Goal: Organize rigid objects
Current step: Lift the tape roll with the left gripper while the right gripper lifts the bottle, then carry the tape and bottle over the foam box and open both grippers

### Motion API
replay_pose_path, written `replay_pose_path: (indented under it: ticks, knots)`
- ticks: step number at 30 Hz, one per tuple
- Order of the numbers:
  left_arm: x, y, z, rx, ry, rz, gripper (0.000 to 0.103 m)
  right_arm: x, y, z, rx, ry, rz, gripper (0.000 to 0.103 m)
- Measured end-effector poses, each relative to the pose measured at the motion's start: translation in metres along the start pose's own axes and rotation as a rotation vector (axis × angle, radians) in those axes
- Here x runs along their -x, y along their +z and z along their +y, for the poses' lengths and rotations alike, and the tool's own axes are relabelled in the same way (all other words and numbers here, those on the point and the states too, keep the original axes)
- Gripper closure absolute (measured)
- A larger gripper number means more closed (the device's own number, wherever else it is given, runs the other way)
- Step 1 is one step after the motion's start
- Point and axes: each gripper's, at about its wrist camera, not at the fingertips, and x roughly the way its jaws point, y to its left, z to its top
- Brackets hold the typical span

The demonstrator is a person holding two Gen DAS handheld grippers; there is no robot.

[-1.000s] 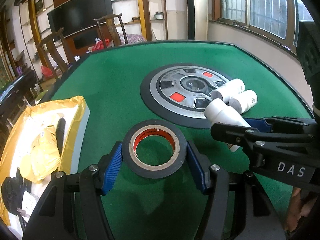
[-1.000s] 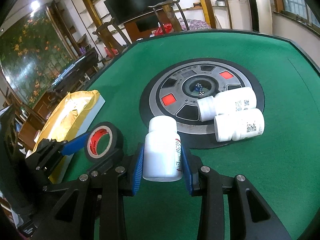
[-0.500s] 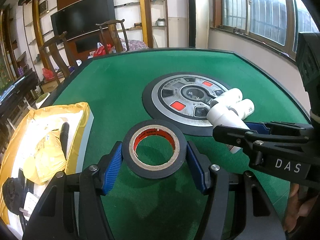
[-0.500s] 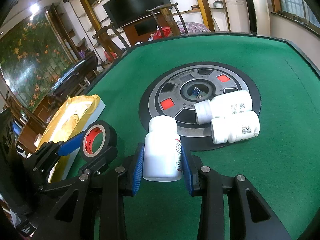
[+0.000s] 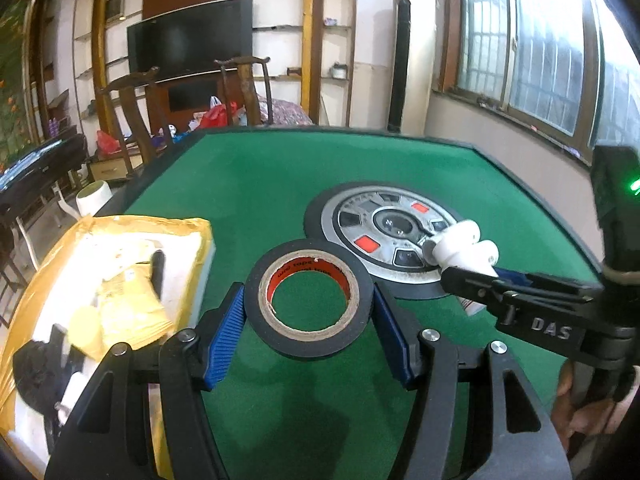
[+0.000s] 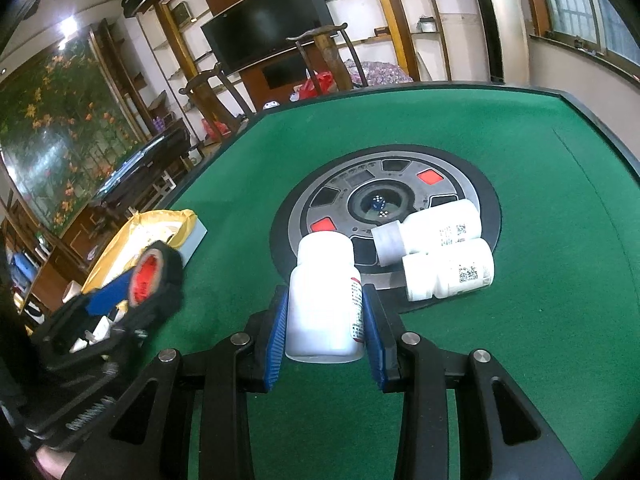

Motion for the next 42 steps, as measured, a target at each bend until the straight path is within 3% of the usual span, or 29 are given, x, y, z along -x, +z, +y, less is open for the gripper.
replay_pose_path:
  ticks: [9,16,24,30,42]
  knots:
    - [0.051,0.01,0.043,0.055,0.019,-0.072,0.042,0.002,-0.005,0.016,-0.009,0.085,0.005,0.072]
    - [0.068,0.008,0.09,0.103,0.069,-0.09,0.042,0.002,-0.021,0.064,0.054,0.153,0.022,0.072]
    - [0.064,0.006,0.151,0.141,0.155,-0.062,0.042,-0.009,-0.023,0.117,0.12,0.216,0.065,0.071]
    - [0.046,0.013,0.186,0.162,0.142,-0.005,0.042,-0.022,-0.011,0.147,0.127,0.249,0.09,0.071]
    - [0.005,0.011,0.207,0.202,0.108,0.088,0.042,-0.071,0.014,0.178,0.104,0.26,0.175,0.071]
